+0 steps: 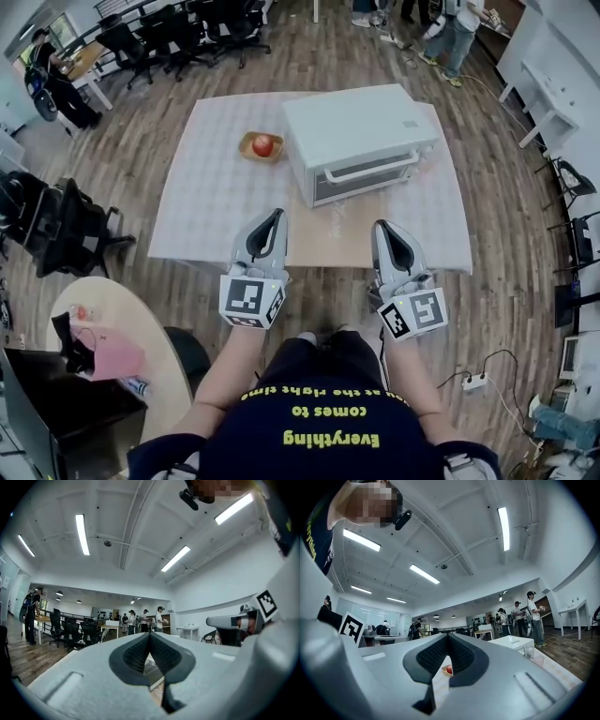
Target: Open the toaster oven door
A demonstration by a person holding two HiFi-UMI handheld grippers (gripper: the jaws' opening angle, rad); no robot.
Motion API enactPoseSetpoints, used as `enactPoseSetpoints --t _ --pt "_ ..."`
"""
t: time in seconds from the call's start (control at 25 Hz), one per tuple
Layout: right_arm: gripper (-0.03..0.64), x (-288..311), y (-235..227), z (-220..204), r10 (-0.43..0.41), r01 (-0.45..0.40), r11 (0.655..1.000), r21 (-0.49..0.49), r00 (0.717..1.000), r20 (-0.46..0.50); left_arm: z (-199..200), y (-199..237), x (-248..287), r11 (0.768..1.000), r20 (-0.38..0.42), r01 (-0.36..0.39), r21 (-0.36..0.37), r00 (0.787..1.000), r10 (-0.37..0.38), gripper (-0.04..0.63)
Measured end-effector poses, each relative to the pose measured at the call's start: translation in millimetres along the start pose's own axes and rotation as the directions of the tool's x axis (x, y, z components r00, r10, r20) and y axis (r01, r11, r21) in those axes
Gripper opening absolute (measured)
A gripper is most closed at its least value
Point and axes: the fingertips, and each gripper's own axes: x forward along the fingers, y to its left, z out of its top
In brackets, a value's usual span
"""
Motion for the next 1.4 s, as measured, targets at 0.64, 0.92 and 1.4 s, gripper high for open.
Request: enactPoseSetpoints --t 0.64,0.92,1.4 --pt "0.012 98 -114 2 0.167 -0.167 0.986 -0.007 0.986 -0.023 -10 14 119 0.985 -0.002 -0.173 -0.001 0.985 0.173 0.002" --pt "0.012 116 -151 -10 0.198 -0.198 0.980 0.014 0.979 -0.039 -20 14 146 0.974 -0.004 -0.226 -0.006 0.974 0.226 0.003" --pt "0.012 139 -161 -47 0.130 -0.129 0.991 0.016 0.982 -0.133 -43 28 169 0.984 -0.048 -0.174 -0.025 0.984 0.173 0.002"
